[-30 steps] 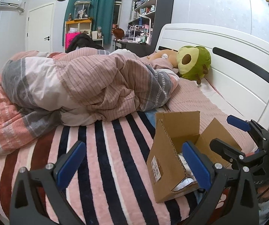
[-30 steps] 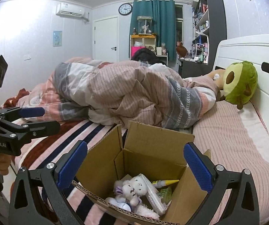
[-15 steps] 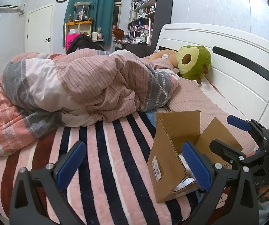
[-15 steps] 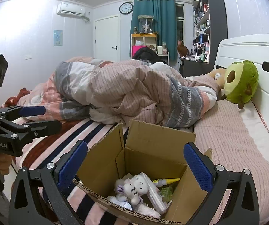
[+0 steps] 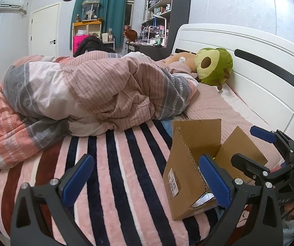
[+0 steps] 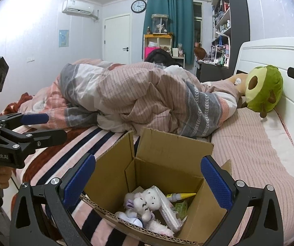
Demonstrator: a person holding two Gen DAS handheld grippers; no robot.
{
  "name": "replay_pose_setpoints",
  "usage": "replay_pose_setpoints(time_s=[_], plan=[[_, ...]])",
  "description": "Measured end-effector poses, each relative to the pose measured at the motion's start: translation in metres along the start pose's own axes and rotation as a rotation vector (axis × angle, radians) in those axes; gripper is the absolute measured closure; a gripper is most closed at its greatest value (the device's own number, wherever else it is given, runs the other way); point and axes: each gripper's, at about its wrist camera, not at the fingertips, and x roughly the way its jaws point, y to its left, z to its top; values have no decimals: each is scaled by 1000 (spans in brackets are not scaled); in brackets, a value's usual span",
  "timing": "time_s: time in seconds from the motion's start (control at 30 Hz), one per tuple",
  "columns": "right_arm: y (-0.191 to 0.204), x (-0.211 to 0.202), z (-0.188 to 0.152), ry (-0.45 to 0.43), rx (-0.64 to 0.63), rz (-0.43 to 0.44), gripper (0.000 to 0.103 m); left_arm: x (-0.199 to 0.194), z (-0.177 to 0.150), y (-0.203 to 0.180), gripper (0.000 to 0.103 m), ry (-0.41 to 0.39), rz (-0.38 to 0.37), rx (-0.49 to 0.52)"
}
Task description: Organize objects
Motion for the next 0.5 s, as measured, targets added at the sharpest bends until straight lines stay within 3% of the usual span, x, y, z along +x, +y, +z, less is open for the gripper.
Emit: replay_pose_setpoints(time_s=[0.5], plan=[[-5, 2, -3, 10, 3, 7, 0, 1, -1, 2, 1, -1, 6, -2]])
